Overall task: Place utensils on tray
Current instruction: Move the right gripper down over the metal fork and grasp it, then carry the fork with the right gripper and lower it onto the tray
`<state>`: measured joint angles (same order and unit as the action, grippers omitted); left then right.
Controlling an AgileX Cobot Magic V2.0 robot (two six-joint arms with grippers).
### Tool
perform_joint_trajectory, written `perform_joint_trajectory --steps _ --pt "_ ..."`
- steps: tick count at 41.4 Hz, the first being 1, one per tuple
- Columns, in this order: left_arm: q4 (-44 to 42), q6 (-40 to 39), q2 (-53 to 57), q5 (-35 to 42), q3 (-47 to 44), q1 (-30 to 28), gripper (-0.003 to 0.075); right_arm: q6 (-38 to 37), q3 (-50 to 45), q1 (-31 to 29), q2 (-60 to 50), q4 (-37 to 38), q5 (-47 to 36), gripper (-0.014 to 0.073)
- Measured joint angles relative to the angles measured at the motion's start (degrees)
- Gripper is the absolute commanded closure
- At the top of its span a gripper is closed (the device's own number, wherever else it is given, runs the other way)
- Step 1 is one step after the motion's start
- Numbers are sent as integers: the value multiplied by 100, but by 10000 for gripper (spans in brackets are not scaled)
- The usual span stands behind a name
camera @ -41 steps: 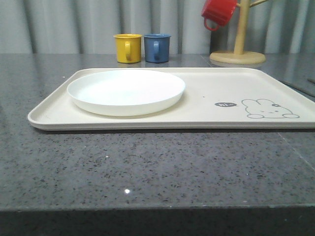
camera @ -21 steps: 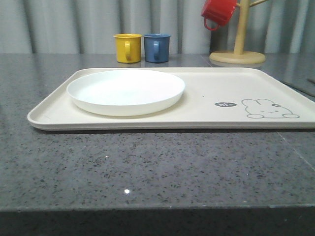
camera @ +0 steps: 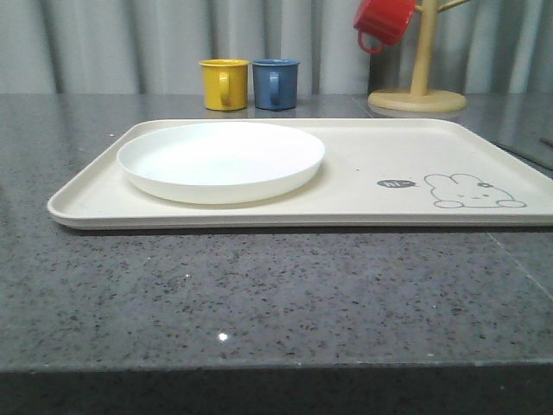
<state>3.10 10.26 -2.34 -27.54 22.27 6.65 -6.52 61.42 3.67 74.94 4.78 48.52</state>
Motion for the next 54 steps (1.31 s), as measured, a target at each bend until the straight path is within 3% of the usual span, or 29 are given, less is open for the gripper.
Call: perform_joint_trajectory --steps 16,48,54 --pt "0 0 0 0 0 0 739 27 827 161 1365 -124 243 289" --pt "0 0 0 0 0 0 739 31 843 161 1962 -183 11 295" --pt "0 0 0 0 0 0 739 40 853 161 1970 -186 6 402"
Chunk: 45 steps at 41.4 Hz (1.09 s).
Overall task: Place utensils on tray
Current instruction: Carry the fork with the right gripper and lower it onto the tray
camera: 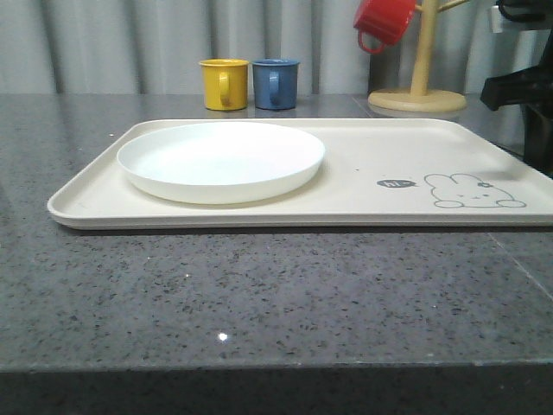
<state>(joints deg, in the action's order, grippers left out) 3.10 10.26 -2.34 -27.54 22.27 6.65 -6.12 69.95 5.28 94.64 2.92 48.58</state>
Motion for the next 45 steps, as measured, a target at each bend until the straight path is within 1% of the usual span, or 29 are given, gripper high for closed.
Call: perform_joint_trajectory --steps 3,4,6,9,11,22,34,38,45 --pt "0 0 0 0 0 0 739 0 0 0 0 0 0 497" --pt "0 0 0 0 0 0 739 0 0 0 0 -10 0 542" --pt "0 0 0 0 0 0 739 0 0 0 0 -23 0 596" --pt "0 0 0 0 0 0 739 0 0 0 0 -23 -9 652" --pt "0 0 0 0 0 0 739 0 0 0 0 -23 -13 673" --pt "0 0 0 0 0 0 739 0 0 0 -77 -25 16 666" --pt "0 0 0 0 0 0 739 -598 13 51 -865 167 346 656" --pt "0 0 0 0 0 0 739 -734 115 213 -891 192 546 656" --pt "0 0 0 0 0 0 739 -1122 364 825 -877 192 619 656"
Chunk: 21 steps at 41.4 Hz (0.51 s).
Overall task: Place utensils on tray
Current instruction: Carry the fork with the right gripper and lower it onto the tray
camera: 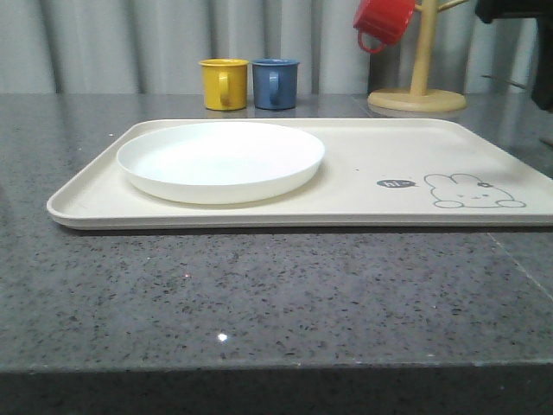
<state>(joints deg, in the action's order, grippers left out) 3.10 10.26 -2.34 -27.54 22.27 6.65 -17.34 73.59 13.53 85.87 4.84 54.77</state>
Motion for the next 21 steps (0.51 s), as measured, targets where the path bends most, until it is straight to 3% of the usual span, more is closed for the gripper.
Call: perform_joint_trajectory --steps 13,21 --pt "0 0 0 0 0 0 739 -612 1090 1219 940 0 288 656" --pt "0 0 0 0 0 0 739 -1237 1645 1571 1545 34 534 656"
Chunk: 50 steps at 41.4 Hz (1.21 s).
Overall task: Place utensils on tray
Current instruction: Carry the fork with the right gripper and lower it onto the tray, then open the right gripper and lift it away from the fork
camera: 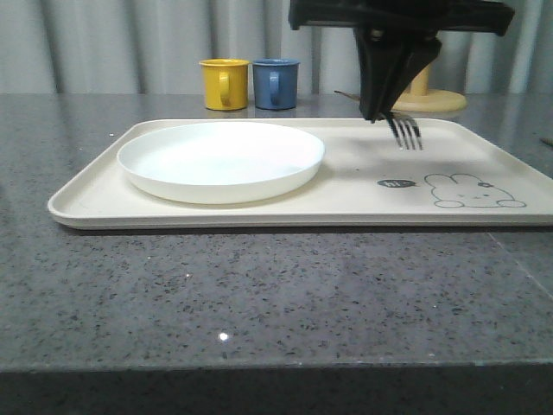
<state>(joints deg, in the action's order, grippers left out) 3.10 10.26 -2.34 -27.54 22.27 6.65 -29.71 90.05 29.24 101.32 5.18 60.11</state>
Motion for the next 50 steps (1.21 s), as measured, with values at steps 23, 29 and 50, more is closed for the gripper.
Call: perform_joint_trajectory --steps 23,29,50 --pt "0 0 0 0 0 0 739 -650 44 23 622 136 -119 656" --pt "0 0 0 0 0 0 739 -651 44 23 631 136 -132 613" --pt "0 0 0 0 0 0 739 -663 44 23 631 136 -132 256"
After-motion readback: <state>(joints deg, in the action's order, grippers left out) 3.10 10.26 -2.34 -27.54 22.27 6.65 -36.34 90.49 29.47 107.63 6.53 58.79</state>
